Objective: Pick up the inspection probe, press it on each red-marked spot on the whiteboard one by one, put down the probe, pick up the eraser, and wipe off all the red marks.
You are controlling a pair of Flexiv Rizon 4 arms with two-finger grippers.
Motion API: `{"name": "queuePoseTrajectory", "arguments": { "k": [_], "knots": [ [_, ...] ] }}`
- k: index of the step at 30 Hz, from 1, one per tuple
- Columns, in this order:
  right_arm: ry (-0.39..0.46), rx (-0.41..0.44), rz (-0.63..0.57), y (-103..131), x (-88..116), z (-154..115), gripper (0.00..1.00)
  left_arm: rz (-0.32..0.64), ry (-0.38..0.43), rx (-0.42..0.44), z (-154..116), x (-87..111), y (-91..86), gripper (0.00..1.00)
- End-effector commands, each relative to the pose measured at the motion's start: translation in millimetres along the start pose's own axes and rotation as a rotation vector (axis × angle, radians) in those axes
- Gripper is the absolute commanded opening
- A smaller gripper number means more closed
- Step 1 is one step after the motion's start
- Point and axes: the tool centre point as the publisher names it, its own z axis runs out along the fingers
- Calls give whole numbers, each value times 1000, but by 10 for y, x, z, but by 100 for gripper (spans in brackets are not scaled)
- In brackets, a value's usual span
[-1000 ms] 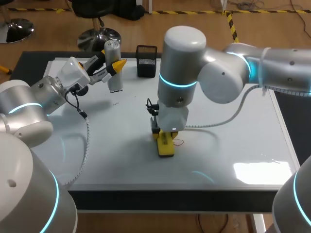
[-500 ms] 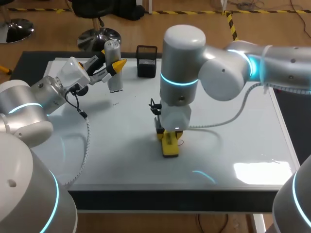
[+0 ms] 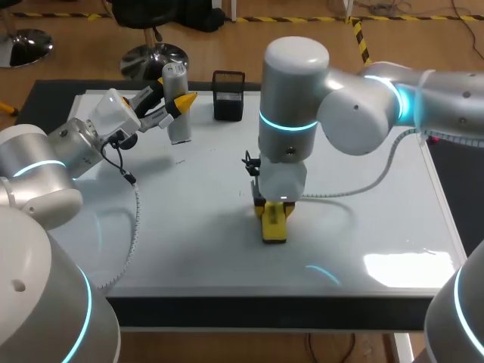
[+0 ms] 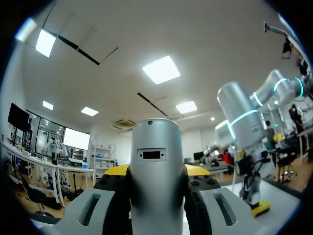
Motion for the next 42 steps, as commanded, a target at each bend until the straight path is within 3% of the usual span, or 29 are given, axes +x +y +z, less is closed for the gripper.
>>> {"name": "queuePoseTrajectory", "arguments": {
  "k": [1, 17, 30, 32, 42],
  "knots": [
    [-7, 5, 2, -10, 166, 265, 0, -1, 3, 2, 3, -10, -2, 0],
    [17, -2, 28, 24, 465, 288, 0, -1, 3, 2, 3, -10, -2, 0],
    [19, 10, 36, -2, 560, 227, 0, -1, 3, 2, 3, -10, -2, 0],
    [-14, 6, 46, -2, 575, 194, 0, -1, 3, 2, 3, -10, -2, 0],
    [-19, 34, 46, -52, 659, -9, 0, -1, 3, 2, 3, -10, -2, 0]
  ]
}}
